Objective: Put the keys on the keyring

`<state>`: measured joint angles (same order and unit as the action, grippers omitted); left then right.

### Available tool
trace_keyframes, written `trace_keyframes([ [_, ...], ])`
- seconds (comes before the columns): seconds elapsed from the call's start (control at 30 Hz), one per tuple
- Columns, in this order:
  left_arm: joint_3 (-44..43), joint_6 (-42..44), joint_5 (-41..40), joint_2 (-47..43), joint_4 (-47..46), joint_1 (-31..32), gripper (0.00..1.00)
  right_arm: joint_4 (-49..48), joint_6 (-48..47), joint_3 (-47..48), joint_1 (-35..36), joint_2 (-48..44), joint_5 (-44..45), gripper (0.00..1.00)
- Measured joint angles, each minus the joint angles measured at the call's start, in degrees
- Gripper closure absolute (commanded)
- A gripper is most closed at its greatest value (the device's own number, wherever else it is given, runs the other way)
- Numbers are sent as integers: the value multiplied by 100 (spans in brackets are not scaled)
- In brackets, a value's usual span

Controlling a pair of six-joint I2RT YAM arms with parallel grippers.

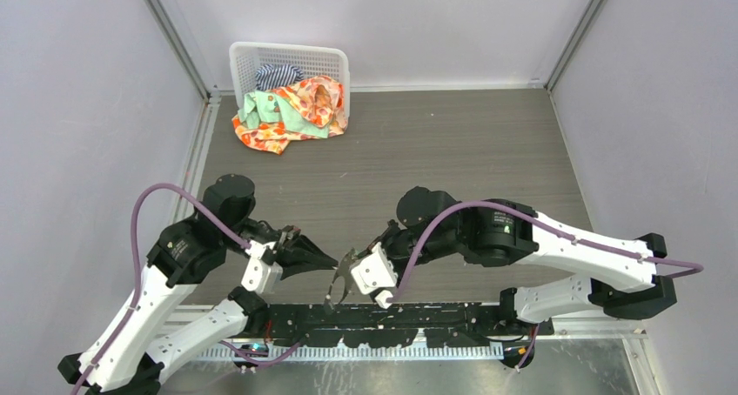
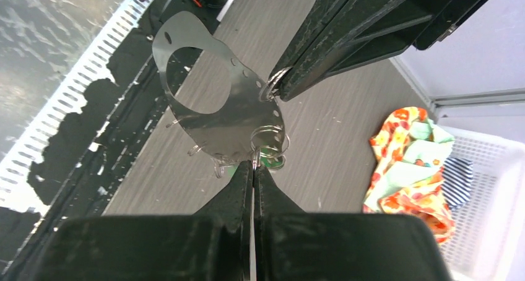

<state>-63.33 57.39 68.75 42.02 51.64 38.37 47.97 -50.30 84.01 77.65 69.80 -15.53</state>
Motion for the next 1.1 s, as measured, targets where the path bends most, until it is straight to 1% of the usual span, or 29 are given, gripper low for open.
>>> trace_keyframes([
  [0.1,-96,345,15,17,129,37,100,-33,-173,70,146,22,275,99],
  [0.27,-162,474,101,24,195,92,100,-22,-369,350,326,146,520,99],
  [0.37,-162,282,136,37,146,101,100,-28,-459,424,435,195,636,99],
  [0.57,-129,-584,144,35,-431,101,100,103,-623,490,682,243,861,99],
  [0.67,-114,-863,155,37,-584,101,100,125,-693,516,793,251,1025,99],
  [1.1,-116,-1215,184,160,-579,101,100,164,-1104,546,1292,251,1954,99],
])
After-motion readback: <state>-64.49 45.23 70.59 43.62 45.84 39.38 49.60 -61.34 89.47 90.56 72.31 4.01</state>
